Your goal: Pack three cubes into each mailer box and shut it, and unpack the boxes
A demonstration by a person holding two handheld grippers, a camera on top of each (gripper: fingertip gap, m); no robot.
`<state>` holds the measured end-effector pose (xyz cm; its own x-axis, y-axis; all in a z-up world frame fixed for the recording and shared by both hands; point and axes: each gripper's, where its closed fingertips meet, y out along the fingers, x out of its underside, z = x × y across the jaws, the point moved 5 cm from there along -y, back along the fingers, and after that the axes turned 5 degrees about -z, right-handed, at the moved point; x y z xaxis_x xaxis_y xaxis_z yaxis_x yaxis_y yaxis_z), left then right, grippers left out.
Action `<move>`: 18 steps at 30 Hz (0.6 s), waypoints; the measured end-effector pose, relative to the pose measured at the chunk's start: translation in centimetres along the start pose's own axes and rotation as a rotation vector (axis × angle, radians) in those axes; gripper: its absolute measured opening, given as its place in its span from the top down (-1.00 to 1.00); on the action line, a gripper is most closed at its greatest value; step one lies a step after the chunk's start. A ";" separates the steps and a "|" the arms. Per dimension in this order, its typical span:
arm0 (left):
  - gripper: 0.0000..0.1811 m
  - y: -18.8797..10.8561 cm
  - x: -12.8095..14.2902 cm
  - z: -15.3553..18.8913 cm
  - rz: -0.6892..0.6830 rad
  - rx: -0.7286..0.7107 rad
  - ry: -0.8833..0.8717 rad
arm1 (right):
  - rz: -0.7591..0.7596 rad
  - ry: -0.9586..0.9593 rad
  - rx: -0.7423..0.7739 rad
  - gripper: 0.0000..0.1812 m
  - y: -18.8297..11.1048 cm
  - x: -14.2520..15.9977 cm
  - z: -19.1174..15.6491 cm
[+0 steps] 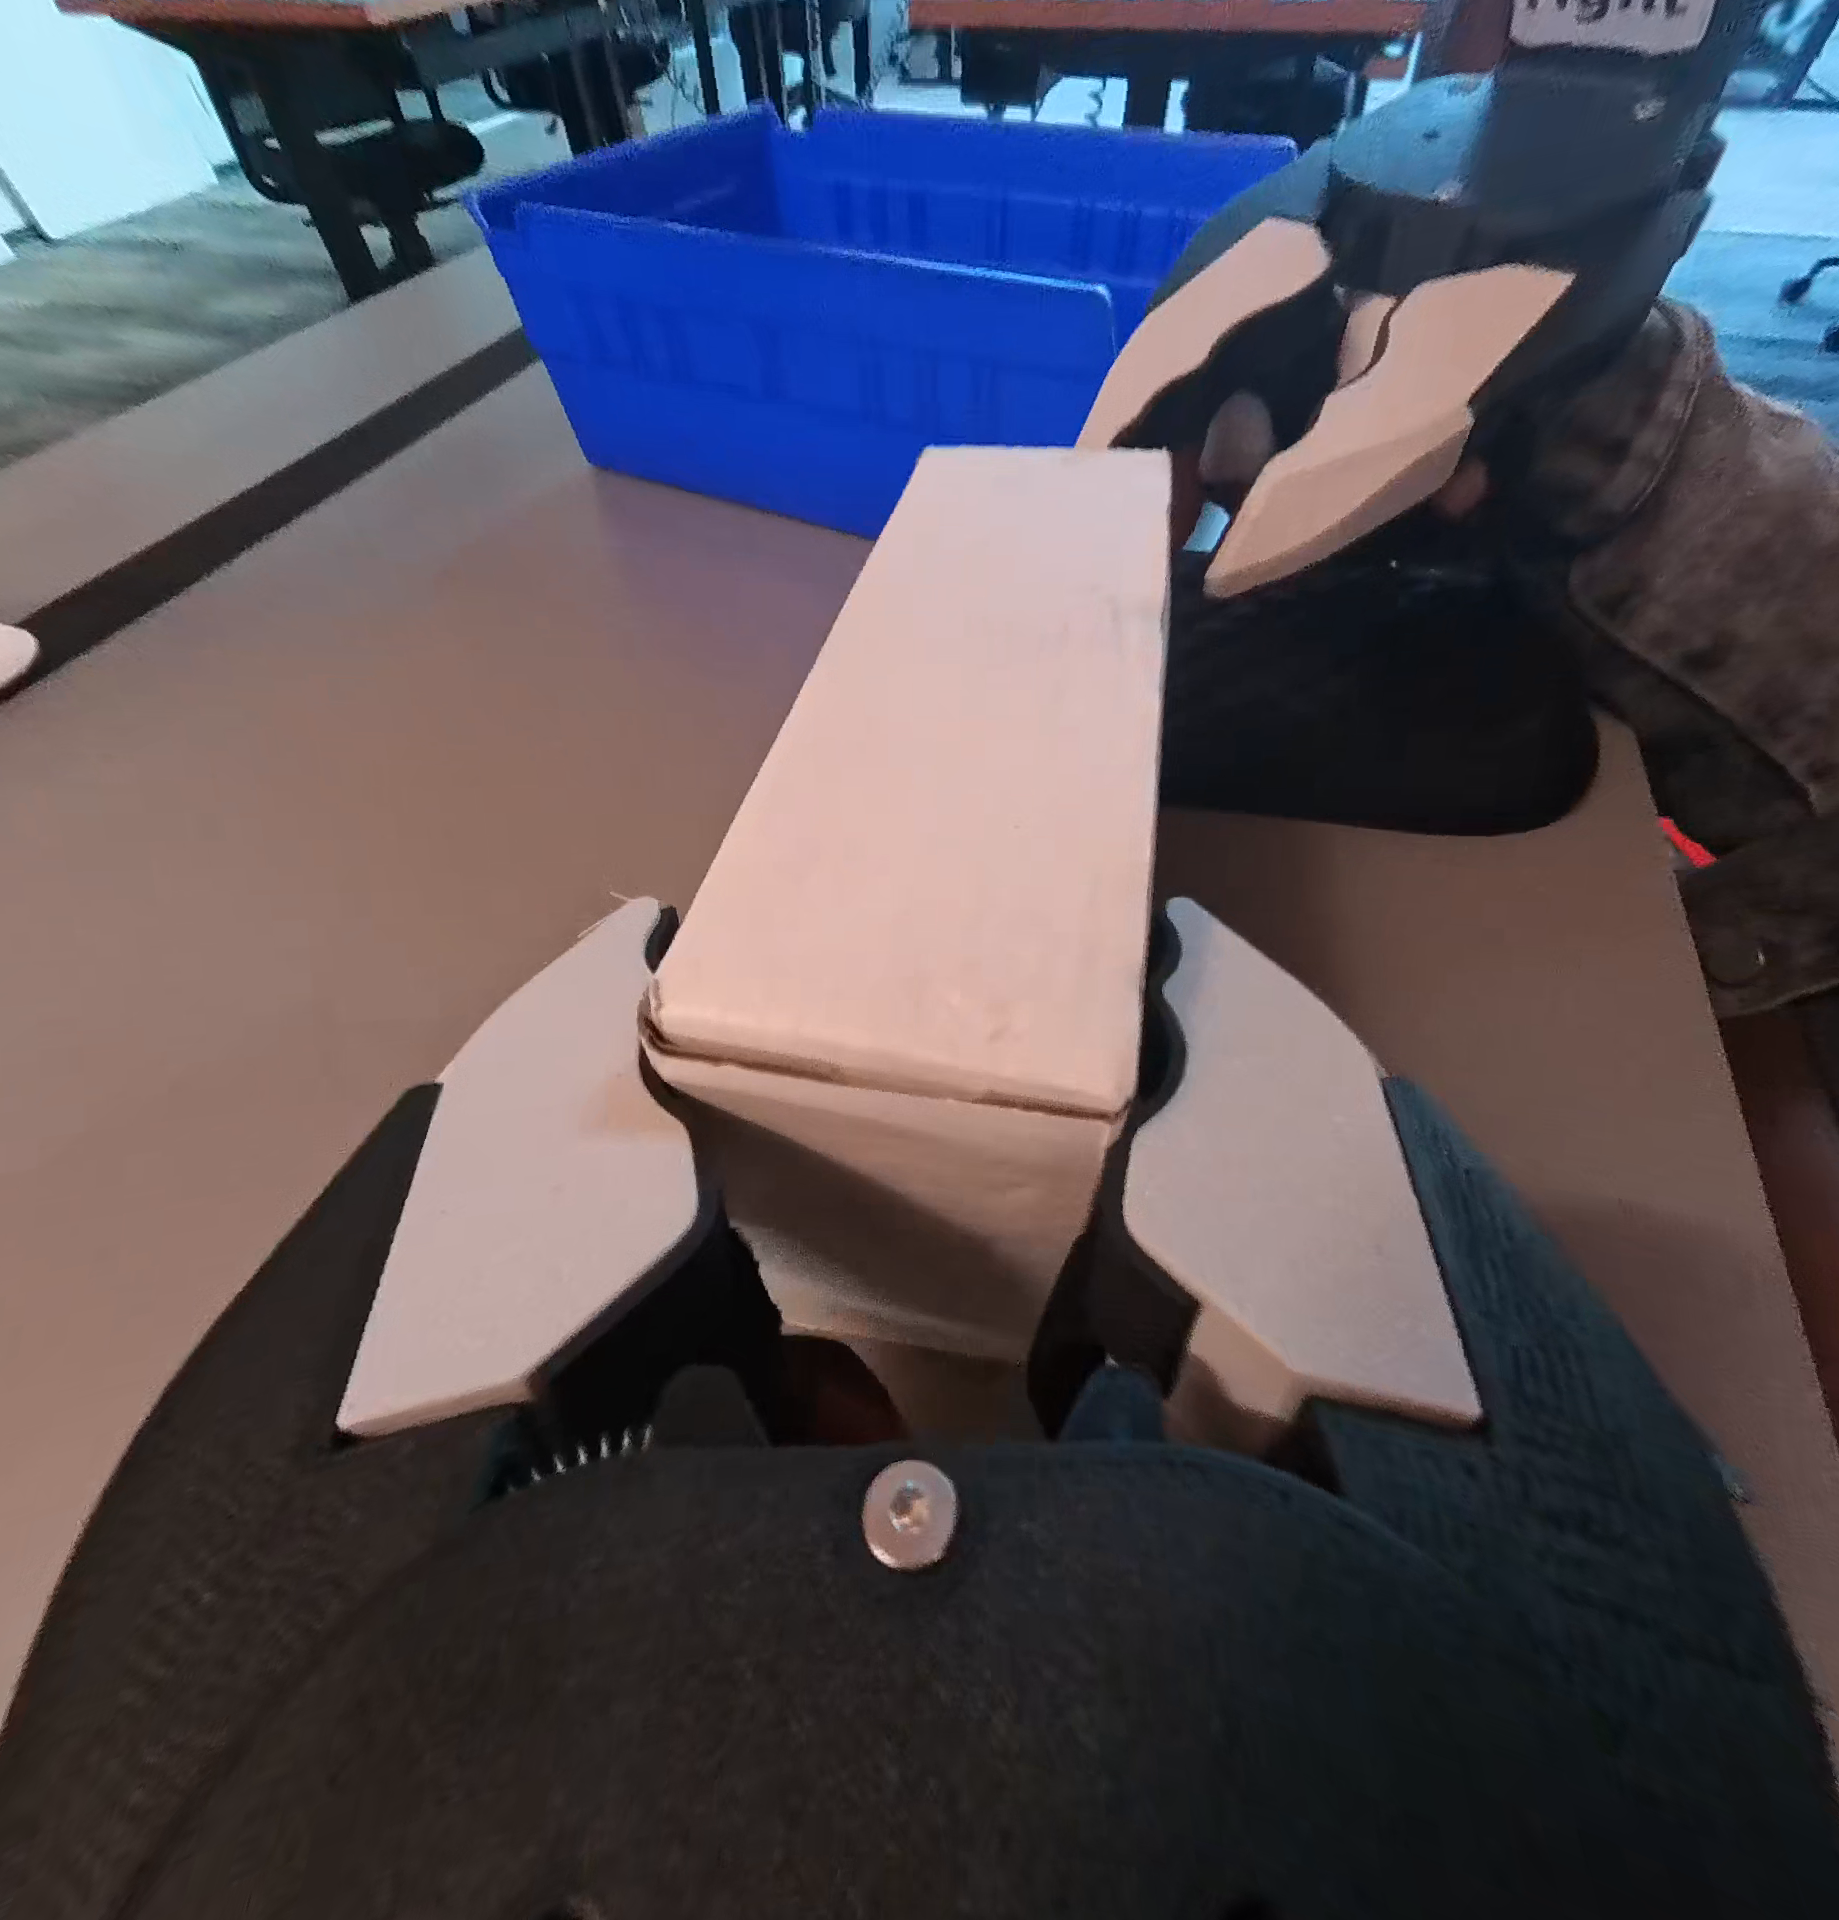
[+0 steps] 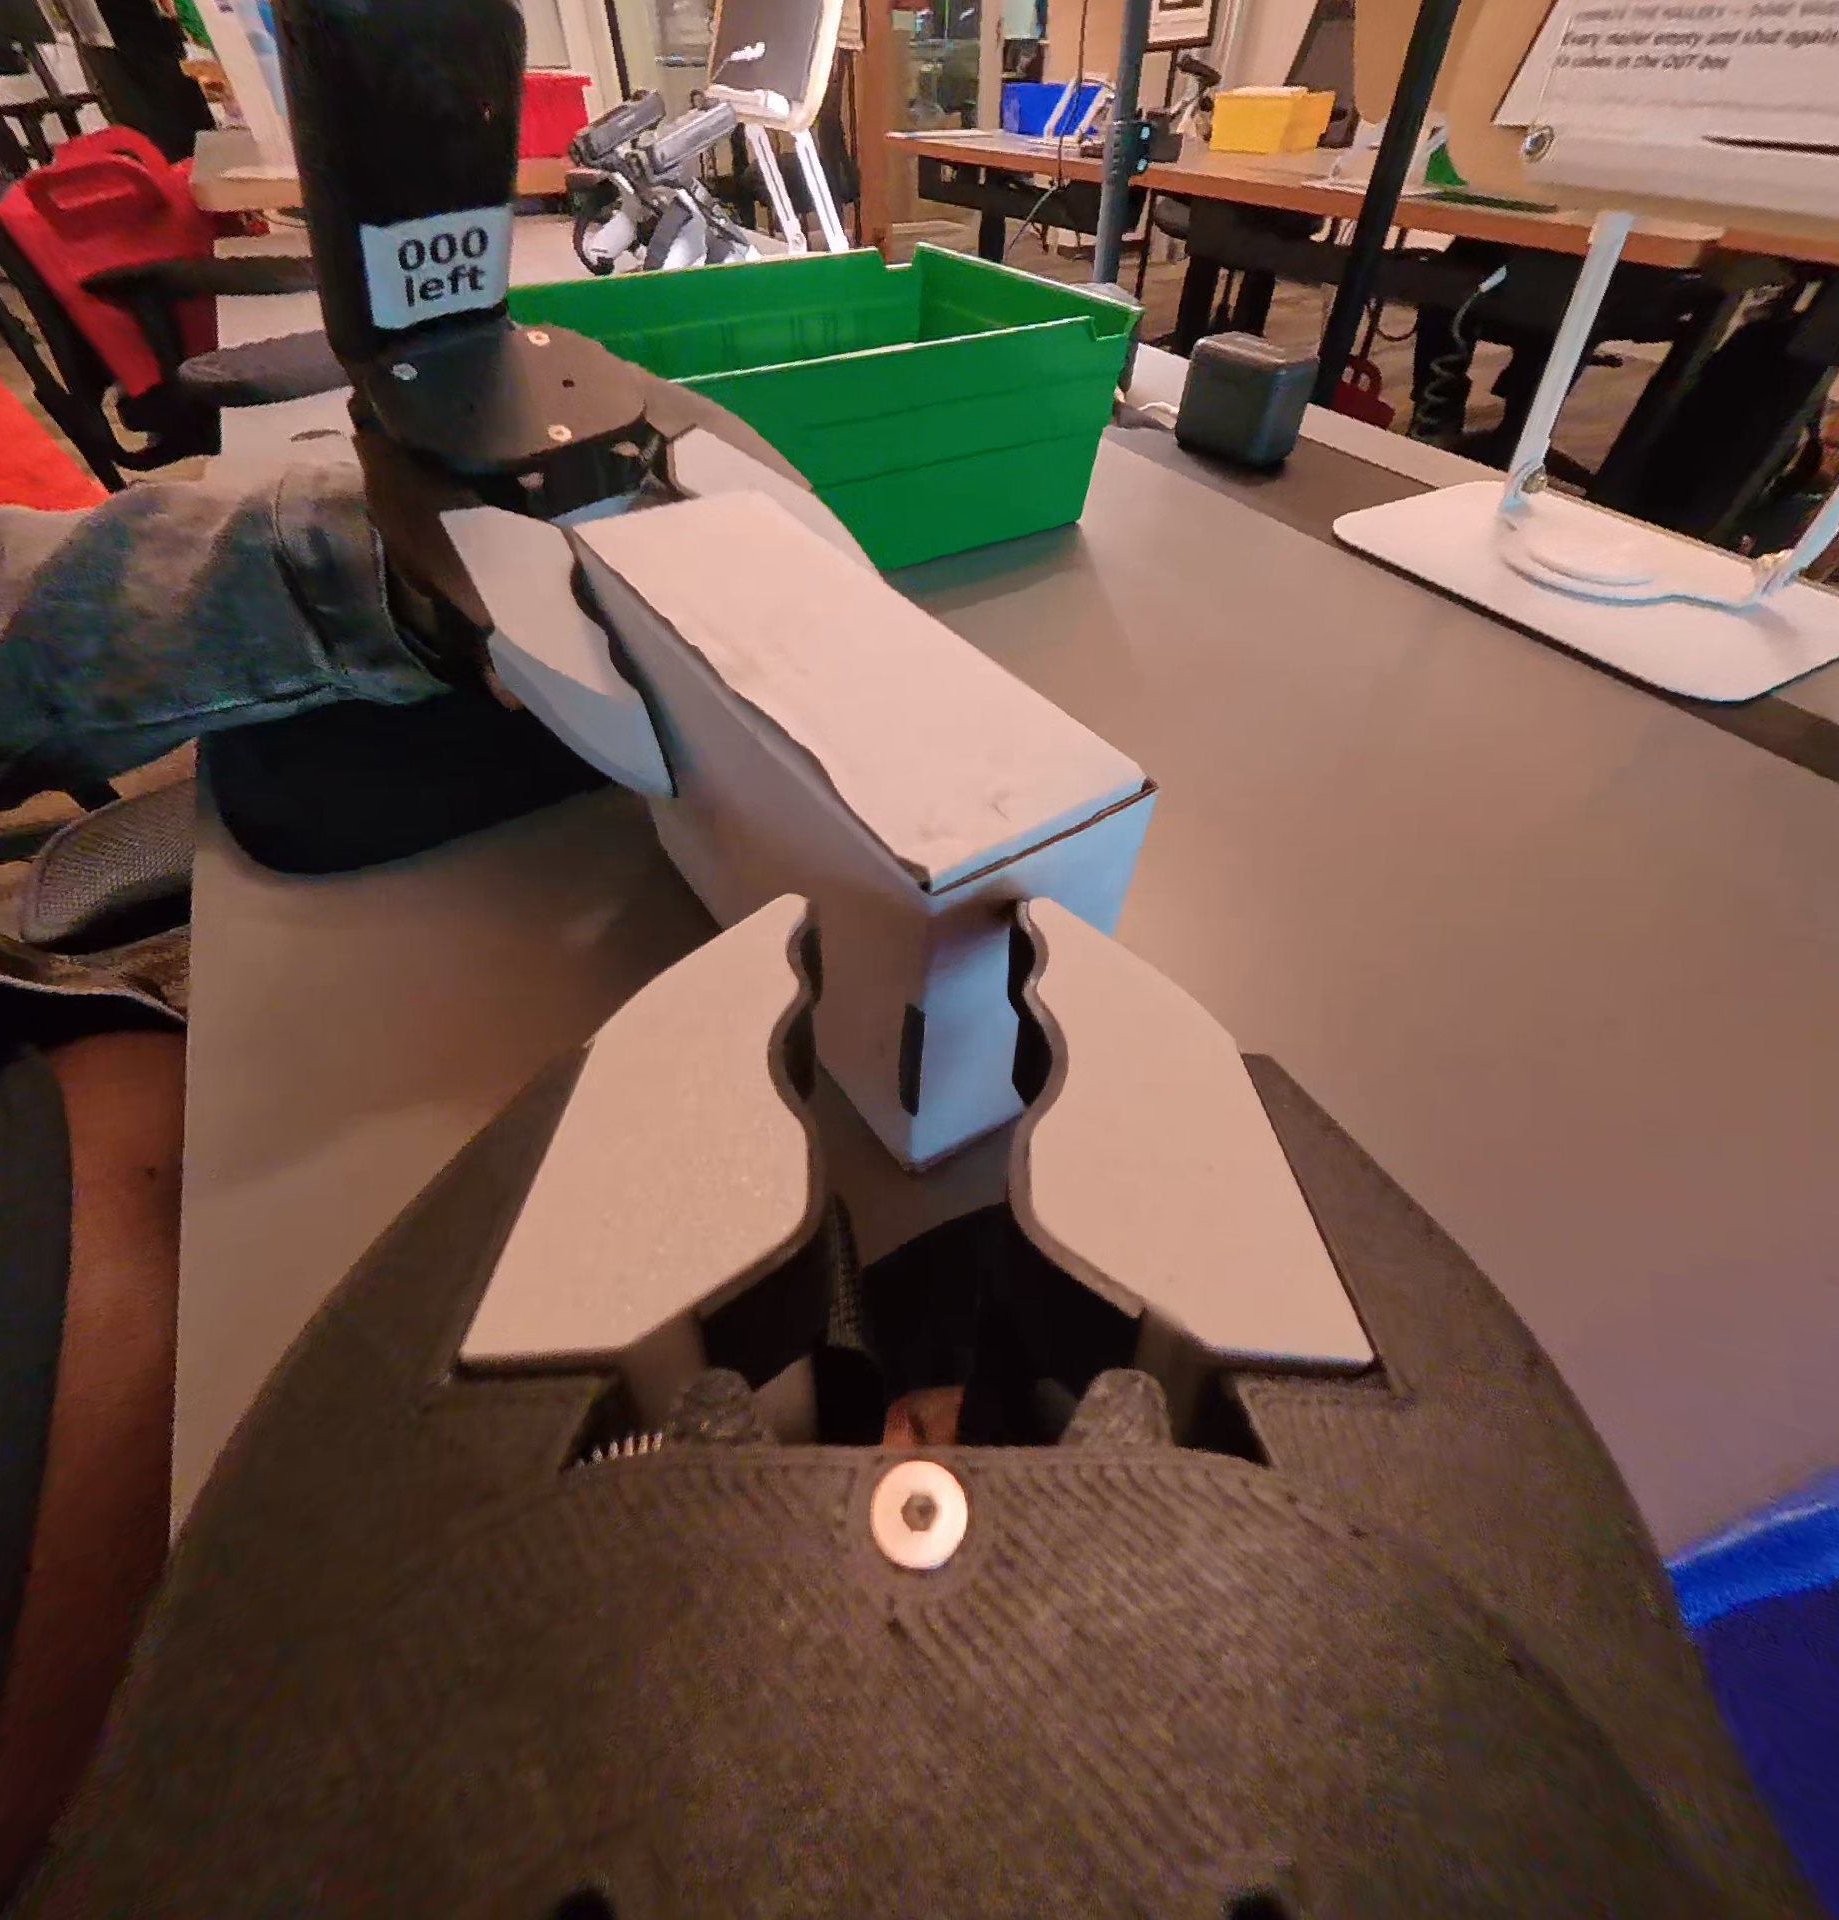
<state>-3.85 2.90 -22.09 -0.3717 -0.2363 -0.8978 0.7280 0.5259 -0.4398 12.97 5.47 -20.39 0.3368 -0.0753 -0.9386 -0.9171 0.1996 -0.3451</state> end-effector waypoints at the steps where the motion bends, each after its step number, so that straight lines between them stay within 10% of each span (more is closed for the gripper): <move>1: 0.07 0.1 0.1 0.0 -0.011 0.002 0.002 | 0.001 -0.001 0.002 0.62 -0.1 0.0 0.0; 9: 0.09 0.5 0.4 0.1 -0.065 -0.001 0.017 | 0.215 -0.377 0.136 0.55 -2.4 -3.0 -0.8; 18: 0.09 0.5 0.5 0.1 -0.078 0.011 0.042 | -0.222 -0.809 0.141 0.67 0.8 -4.2 -2.3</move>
<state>-3.61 2.91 -22.79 -0.4511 -0.2410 -0.8593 0.7025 0.4979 -0.5084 10.35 3.69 -16.68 0.6034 0.5837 -0.5433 -0.7949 0.3864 -0.4678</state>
